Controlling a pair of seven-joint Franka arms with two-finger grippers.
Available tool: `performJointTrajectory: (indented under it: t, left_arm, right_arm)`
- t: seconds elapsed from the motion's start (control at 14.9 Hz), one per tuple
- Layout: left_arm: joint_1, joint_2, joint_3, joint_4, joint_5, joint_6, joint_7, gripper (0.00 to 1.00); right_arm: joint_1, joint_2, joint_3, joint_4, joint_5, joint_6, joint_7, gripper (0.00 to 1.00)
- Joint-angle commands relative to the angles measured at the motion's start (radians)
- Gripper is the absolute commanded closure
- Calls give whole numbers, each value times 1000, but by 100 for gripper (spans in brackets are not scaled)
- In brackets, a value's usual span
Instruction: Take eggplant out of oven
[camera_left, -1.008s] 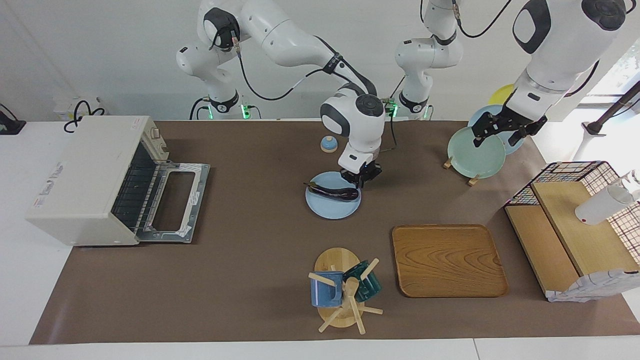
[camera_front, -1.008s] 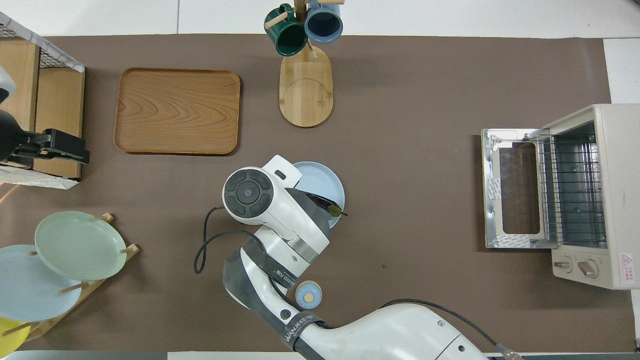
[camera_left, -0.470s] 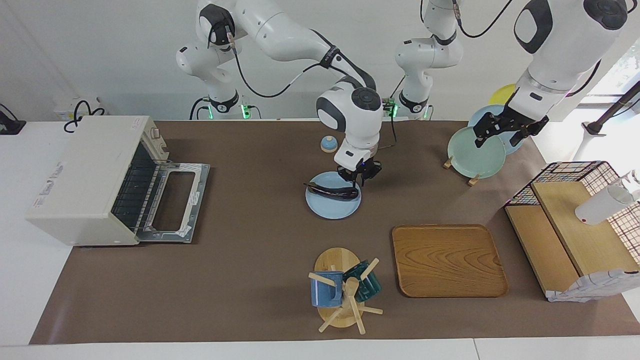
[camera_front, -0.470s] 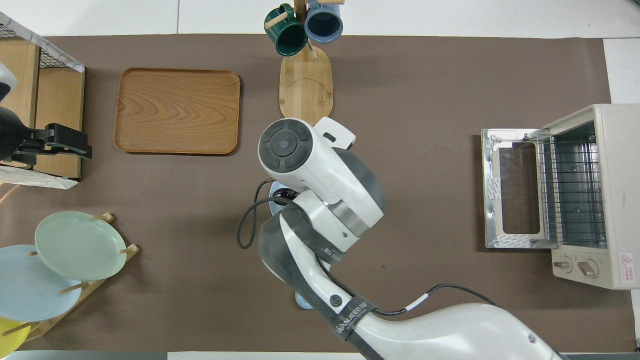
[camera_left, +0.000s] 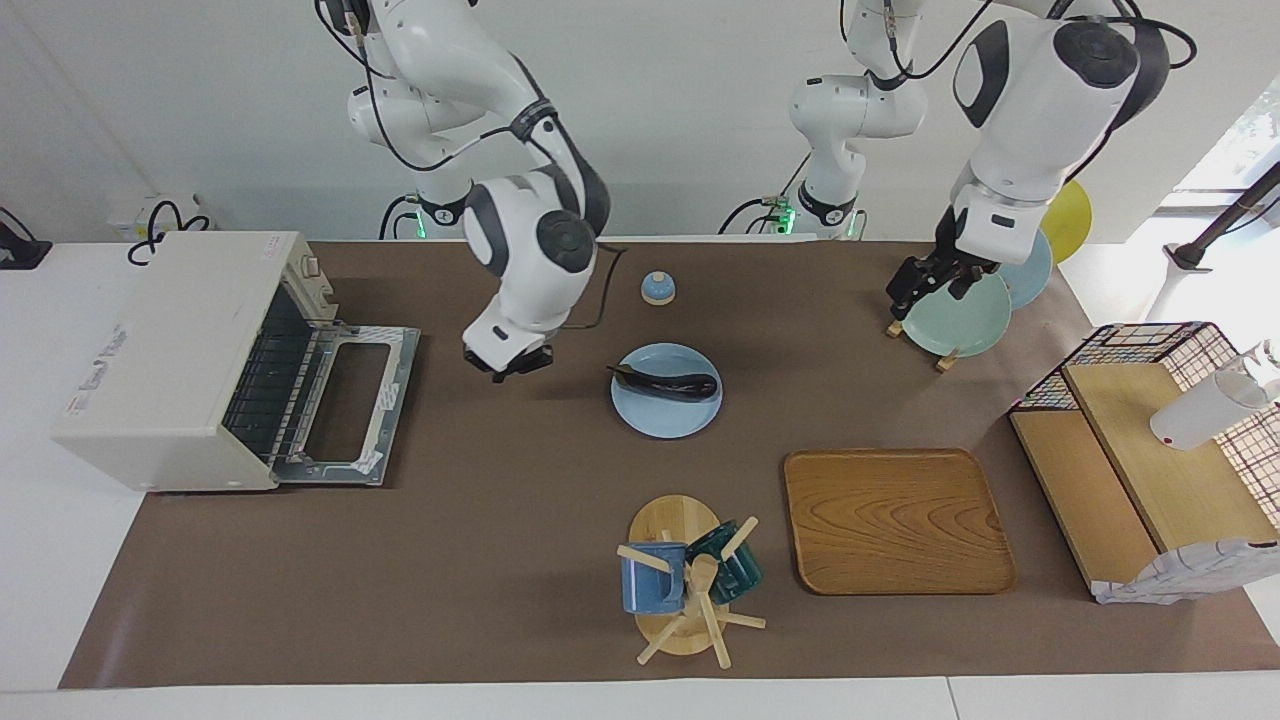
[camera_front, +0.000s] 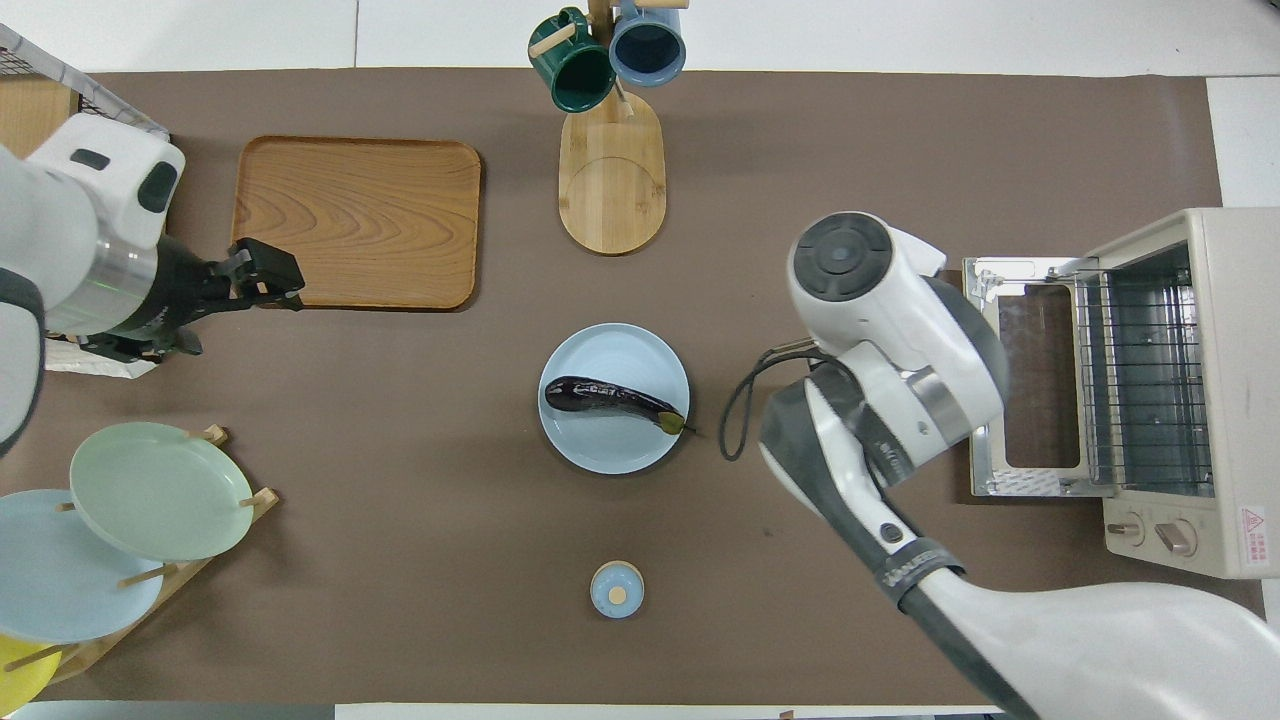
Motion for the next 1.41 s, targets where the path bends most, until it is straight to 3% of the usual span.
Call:
performJointTrajectory:
  t: [0.0, 0.13, 0.54, 0.87, 1.01, 1.21, 1.34]
  left_arm:
    - [-69, -25, 12, -66, 2, 62, -236, 0]
    - [-115, -13, 12, -94, 2, 126, -451, 0]
    - [-236, 123, 12, -118, -14, 324, -1025, 0]
    - [-334, 238, 12, -124, -14, 496, -1269, 0]
    - [-369, 288, 13, -127, -14, 540, -1347, 0]
    - [-440, 367, 16, -127, -9, 572, -1449, 0]
    - [-452, 372, 16, -134, -8, 588, -1496, 0]
  right_arm:
    - [-121, -67, 16, -166, -17, 132, -97, 100]
    - [-167, -67, 14, -212, -20, 229, -151, 100]
    - [-194, -54, 14, -244, -74, 268, -164, 100]
    - [-195, -53, 13, -226, -149, 240, -167, 100]
    - [-194, -53, 14, -180, -180, 178, -176, 100]
    - [-208, -59, 14, -35, -172, 15, -329, 100]
    - [-266, -86, 16, 9, -157, -46, -406, 100]
